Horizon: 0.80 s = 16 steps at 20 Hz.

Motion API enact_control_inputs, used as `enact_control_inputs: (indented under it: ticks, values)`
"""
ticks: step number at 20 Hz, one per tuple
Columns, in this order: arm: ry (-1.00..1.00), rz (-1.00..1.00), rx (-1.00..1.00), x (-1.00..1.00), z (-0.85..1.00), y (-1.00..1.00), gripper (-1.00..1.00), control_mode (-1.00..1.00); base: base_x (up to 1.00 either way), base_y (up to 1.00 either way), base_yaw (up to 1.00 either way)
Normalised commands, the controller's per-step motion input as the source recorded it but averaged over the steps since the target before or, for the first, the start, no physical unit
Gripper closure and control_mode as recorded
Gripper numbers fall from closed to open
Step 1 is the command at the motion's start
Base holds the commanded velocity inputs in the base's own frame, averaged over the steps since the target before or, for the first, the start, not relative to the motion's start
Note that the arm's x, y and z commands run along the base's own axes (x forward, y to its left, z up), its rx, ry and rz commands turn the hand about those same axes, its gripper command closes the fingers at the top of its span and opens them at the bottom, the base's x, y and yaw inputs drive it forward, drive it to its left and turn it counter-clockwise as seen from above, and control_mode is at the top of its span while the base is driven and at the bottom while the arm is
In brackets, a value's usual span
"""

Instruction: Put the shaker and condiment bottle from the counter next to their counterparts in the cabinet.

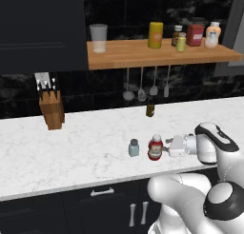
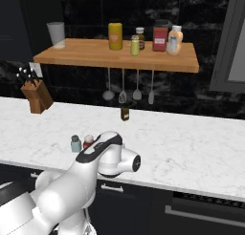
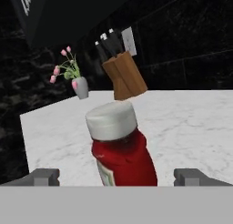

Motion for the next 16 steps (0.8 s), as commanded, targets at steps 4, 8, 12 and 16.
enact_control_inputs:
  ticks: [4,8,12,16]
  values:
    - [0.0,0.0,0.0,0.04,-0.06,0.0,-1.0,-1.0,0.0,0.0,0.0]
    - [0.0,0.0,0.0,0.03,-0.13,0.0,-1.0,-1.0,0.0,0.0,0.0]
    - [0.0,0.0,0.0,0.0,-0.02,0.04,-1.0,-1.0,0.0,0.0,0.0]
    - [0.0,0.0,0.0,0.04,-0.01,0.12,-1.0,-1.0,0.0,0.0,0.0]
